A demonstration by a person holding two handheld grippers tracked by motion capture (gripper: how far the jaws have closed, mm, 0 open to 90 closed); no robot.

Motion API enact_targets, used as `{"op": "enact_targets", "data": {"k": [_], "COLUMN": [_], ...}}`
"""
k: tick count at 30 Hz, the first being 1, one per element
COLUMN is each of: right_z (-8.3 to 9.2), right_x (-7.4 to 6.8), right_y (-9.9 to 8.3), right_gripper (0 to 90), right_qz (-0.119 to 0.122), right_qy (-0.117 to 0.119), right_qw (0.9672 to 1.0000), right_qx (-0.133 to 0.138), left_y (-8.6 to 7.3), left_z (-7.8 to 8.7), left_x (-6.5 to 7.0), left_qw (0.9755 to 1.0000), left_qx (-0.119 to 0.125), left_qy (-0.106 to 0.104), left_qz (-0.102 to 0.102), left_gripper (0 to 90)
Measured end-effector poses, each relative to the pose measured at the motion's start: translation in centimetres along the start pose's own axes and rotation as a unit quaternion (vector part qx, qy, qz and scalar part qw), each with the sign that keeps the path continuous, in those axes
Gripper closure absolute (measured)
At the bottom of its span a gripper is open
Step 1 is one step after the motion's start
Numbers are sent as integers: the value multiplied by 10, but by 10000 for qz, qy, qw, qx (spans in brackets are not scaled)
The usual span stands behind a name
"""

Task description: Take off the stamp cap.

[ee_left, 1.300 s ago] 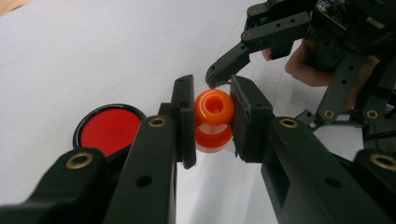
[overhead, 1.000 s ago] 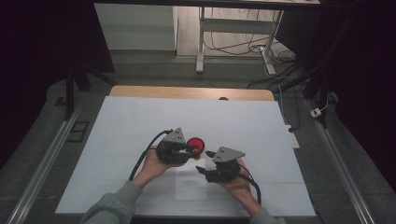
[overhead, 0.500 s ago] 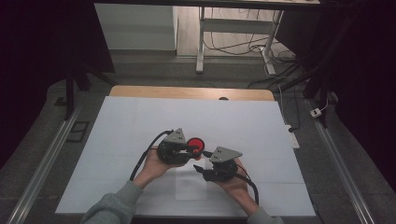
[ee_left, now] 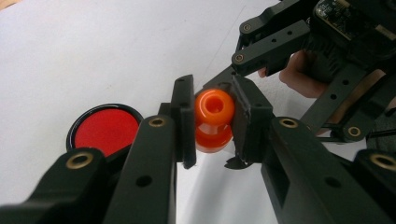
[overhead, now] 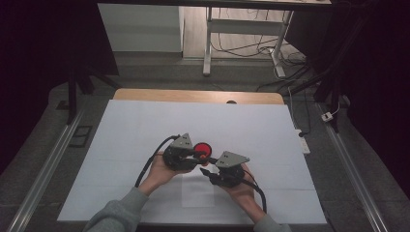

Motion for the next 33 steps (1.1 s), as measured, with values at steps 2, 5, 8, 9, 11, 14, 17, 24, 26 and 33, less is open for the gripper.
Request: {"op": "enact_targets", "data": {"k": [2, 5, 8, 9, 11, 14, 17, 24, 26, 33], "right_z": [0, -1, -1, -1, -1, -1, -1, -2, -2, -1], "right_x": [0, 0, 0, 1, 1, 2, 2, 2, 2, 1], "right_y": [0, 0, 0, 0, 0, 0, -1, -1, -1, -1], "right_gripper": [561, 585, 591, 594, 598, 608, 620, 636, 638, 645], "right_qz": [26, -10, -19, -28, -36, -33, -44, -52, -48, -50], "right_qy": [16, 35, 31, 30, 36, 8, 24, 18, 14, 7], "right_qw": [10000, 10000, 10000, 10000, 10000, 10000, 10000, 10000, 10000, 10000], "right_qx": [-28, -35, -48, -46, -46, -49, -37, -40, -41, -51], "left_y": [0, -1, -1, -1, -1, -1, -1, -1, -1, -1], "left_z": [0, -1, -2, -2, -1, -2, -2, -2, -2, -2], "left_x": [1, 1, 1, 1, 1, 2, 2, 2, 2, 2], "left_qw": [10000, 10000, 10000, 10000, 10000, 10000, 10000, 10000, 10000, 10000], "left_qx": [-3, -14, -21, -21, -18, -15, -33, -24, -20, -37], "left_qy": [-6, -4, 1, -1, 1, -3, -14, -4, -2, 0], "left_qz": [-1, -10, -11, -11, -11, -17, -26, -26, -26, -29], "left_gripper": [725, 725, 725, 725, 725, 725, 725, 725, 725, 726]}}
Point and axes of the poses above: each handheld gripper's, and its own axes: z roughly backward along the jaws, y roughly out of its top, x roughly to its right, the point moved 2 cm from there along -z, roughly forward along the jaws, and after that the axes turned 13 degrees about z, right-handed, at the moved point
